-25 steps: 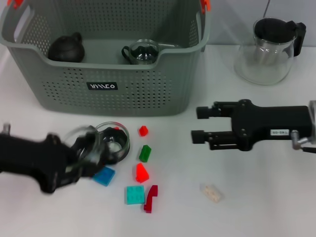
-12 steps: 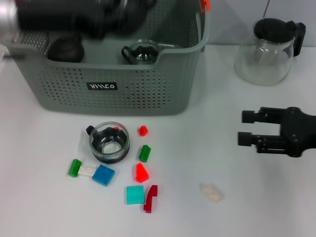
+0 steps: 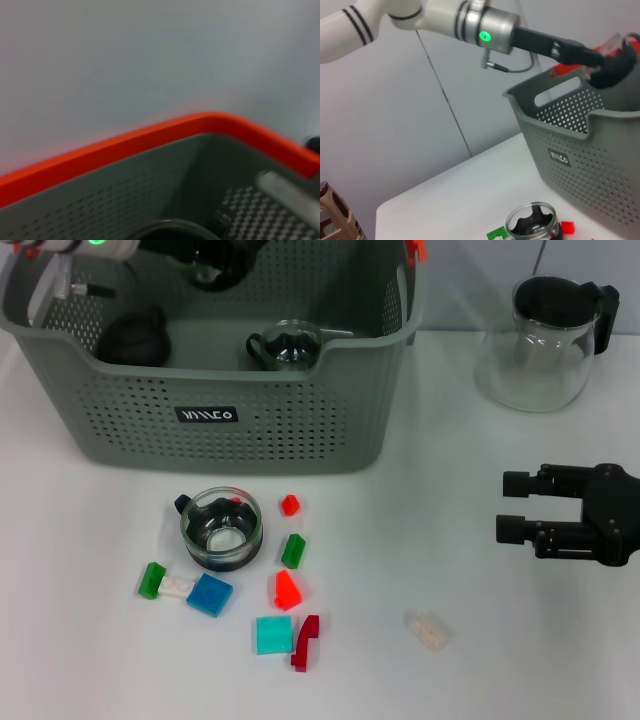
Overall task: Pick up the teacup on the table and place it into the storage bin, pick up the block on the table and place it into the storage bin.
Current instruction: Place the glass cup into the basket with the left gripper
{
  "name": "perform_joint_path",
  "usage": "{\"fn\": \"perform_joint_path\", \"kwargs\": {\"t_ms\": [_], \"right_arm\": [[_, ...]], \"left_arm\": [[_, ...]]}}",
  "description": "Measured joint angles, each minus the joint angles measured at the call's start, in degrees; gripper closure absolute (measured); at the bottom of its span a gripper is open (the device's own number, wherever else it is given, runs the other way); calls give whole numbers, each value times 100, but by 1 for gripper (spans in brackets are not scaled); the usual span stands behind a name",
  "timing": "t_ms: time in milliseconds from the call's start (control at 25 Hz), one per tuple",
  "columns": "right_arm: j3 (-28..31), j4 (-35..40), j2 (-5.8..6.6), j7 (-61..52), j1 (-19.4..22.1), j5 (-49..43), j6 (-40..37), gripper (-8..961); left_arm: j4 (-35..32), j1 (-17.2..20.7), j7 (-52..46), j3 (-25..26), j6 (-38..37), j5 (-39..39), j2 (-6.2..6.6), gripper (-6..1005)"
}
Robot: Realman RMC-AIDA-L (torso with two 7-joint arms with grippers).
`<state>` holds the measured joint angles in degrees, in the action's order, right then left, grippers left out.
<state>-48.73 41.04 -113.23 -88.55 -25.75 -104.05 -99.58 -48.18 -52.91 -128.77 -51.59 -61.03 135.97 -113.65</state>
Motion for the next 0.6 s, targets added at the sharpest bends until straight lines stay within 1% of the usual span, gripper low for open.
{"fn": "perform_joint_path", "kwargs": {"t_ms": [120,240,320,400,600], "right_arm": [[3,16,-23,1,-21,-23,0,197],[4,21,-33,-4,-39,-23,0,198],[3,11,-32,-5,-43,-23,0,199],[4,2,-32,-4,-47,-23,0,199],[4,-5,-32,-5,-60,-23,29,199]], "left_arm": [[370,-162,-51,-16,396,326,-8,943],[648,-273,-88,-34,815,580,-60,944],[888,-346,-87,-106,1143,645,-94,944],[959,-362,-87,-150,1237,651,-100,944],[1313,-412,-93,-501,1751,658,-134,941]]}}
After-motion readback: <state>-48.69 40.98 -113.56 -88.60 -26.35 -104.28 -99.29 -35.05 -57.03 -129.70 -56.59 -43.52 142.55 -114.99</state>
